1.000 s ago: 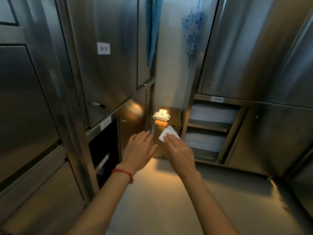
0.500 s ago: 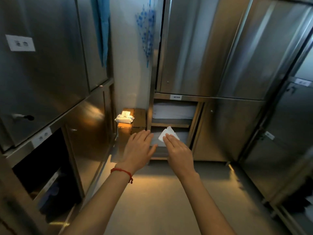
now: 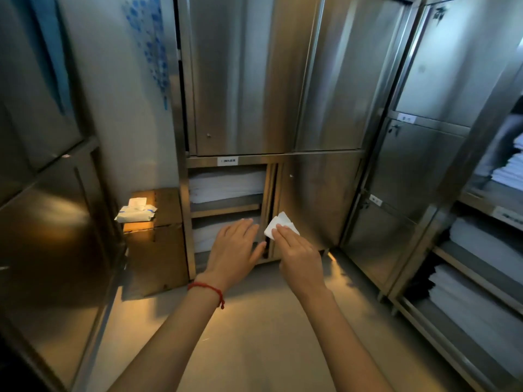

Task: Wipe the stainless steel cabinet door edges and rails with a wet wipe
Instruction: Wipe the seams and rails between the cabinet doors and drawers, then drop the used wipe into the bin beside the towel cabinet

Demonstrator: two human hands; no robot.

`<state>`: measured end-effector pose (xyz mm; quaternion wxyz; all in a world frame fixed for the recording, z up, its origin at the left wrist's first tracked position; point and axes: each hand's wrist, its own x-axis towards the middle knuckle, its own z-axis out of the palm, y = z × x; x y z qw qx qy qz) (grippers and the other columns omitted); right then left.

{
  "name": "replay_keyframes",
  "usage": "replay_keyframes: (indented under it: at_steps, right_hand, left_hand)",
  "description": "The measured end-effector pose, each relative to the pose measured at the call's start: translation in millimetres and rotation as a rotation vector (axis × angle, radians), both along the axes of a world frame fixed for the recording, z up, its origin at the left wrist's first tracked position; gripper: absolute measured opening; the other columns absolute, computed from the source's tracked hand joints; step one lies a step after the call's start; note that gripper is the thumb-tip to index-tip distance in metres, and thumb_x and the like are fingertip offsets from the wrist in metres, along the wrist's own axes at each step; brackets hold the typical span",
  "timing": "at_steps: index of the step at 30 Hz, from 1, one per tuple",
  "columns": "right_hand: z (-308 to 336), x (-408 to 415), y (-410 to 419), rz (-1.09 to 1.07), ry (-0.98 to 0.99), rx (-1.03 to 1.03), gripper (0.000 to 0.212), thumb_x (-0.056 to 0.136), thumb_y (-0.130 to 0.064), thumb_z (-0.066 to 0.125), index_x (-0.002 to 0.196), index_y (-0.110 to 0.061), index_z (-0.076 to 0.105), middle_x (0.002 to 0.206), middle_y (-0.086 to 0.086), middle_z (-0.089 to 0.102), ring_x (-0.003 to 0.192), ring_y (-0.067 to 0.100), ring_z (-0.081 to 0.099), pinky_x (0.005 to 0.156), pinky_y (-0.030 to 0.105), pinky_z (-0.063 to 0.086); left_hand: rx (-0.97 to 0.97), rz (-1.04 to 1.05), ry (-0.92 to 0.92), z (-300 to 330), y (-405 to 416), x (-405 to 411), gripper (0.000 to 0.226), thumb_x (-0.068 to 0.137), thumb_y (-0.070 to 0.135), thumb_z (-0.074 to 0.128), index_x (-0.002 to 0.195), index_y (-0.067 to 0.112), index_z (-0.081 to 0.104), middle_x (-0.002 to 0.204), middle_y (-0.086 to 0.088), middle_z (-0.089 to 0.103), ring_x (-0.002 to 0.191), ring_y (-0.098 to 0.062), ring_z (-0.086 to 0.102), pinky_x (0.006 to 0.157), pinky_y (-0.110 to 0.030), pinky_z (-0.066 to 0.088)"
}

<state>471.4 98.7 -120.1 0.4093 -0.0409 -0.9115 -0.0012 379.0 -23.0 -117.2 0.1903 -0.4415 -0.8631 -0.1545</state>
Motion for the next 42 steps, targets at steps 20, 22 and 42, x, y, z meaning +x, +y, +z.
replay_keyframes:
  at_steps: [20,22,42]
  right_hand:
    - [-1,29,83,-0.617,-0.083,-0.059,0.054,0.05,0.007,0.086,0.102,-0.002,0.072,0.102,0.012,0.071,0.095,0.023,0.069,0.077,0.036,0.056]
    - [-2,41,88,-0.678,-0.083,-0.061,0.055,0.048,0.005,0.088,0.101,-0.003,0.073,0.101,0.011,0.072,0.094,0.022,0.069,0.078,0.035,0.055]
    - [-10,234,127,-1.025,-0.04,-0.067,0.058,0.047,0.013,0.084,0.101,0.002,0.071,0.102,0.016,0.071,0.093,0.027,0.069,0.075,0.041,0.057]
  left_hand:
    - [-0.013,-0.5,0.006,-6,155,-23,0.053,0.098,0.046,0.028,0.144,0.02,0.031,0.151,0.003,0.029,0.139,-0.011,0.022,0.112,-0.027,0.013]
    - [-0.007,-0.551,-0.014,-8,168,-11,0.052,0.098,0.045,0.03,0.143,0.02,0.033,0.15,0.002,0.031,0.139,-0.012,0.024,0.112,-0.028,0.015]
    - [0.053,-0.978,-0.039,-10,258,174,0.047,0.094,0.036,0.049,0.133,0.01,0.048,0.138,-0.008,0.048,0.13,-0.021,0.041,0.108,-0.034,0.026]
